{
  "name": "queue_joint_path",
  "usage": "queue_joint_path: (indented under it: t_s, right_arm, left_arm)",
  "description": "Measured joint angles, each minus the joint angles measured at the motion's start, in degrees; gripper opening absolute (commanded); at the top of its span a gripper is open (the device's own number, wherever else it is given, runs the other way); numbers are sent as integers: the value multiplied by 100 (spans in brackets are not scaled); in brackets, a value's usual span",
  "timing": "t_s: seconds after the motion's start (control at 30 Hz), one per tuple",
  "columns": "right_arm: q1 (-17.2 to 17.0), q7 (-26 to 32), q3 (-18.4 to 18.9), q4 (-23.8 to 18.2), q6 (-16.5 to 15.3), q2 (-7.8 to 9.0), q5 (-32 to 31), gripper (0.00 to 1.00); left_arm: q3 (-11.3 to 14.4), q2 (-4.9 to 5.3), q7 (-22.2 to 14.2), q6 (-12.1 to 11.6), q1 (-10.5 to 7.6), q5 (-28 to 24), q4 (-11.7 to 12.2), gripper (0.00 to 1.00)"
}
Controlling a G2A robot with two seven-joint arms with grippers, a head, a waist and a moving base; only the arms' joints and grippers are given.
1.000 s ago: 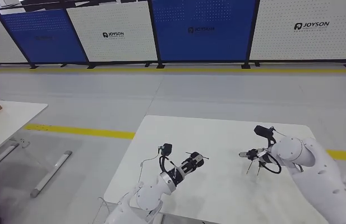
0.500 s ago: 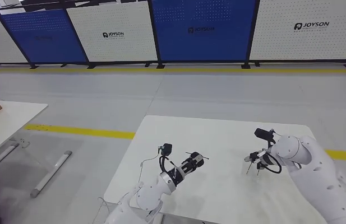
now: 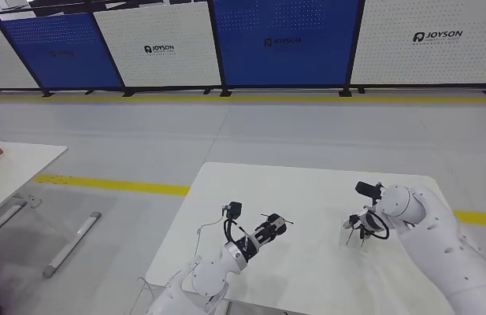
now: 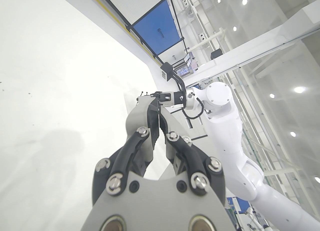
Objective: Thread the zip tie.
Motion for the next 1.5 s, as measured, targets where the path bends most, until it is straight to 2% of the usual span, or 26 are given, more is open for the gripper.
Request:
queue_joint_path:
  t_s: [0.23, 0.63, 1.0, 1.33, 1.37, 1.43, 1.5]
  right_arm:
    - [147, -24, -85, 354, 0, -195, -56, 34]
    - [300, -36, -126, 771, 0, -412, -221, 32]
    - [411, 9, -145, 1083, 0, -600, -377, 25]
    - [496, 99, -148, 1344, 0, -728, -492, 13]
    - [507, 116, -155, 1373, 0, -743, -502, 11]
    - [522, 133, -164, 1416, 0, -765, -515, 1]
    - [540, 145, -176, 1468, 0, -789, -533, 0]
  left_arm:
    - [0, 0, 0, 0, 0, 0, 0, 0]
    - [0, 0, 0, 0, 0, 0, 0, 0]
    - [0, 0, 0, 0, 0, 0, 0, 0]
    - [0, 0, 0, 0, 0, 0, 0, 0]
    - [0, 0, 0, 0, 0, 0, 0, 0]
    - [0, 0, 0, 0, 0, 0, 0, 0]
    - [0, 0, 0, 0, 0, 0, 0, 0]
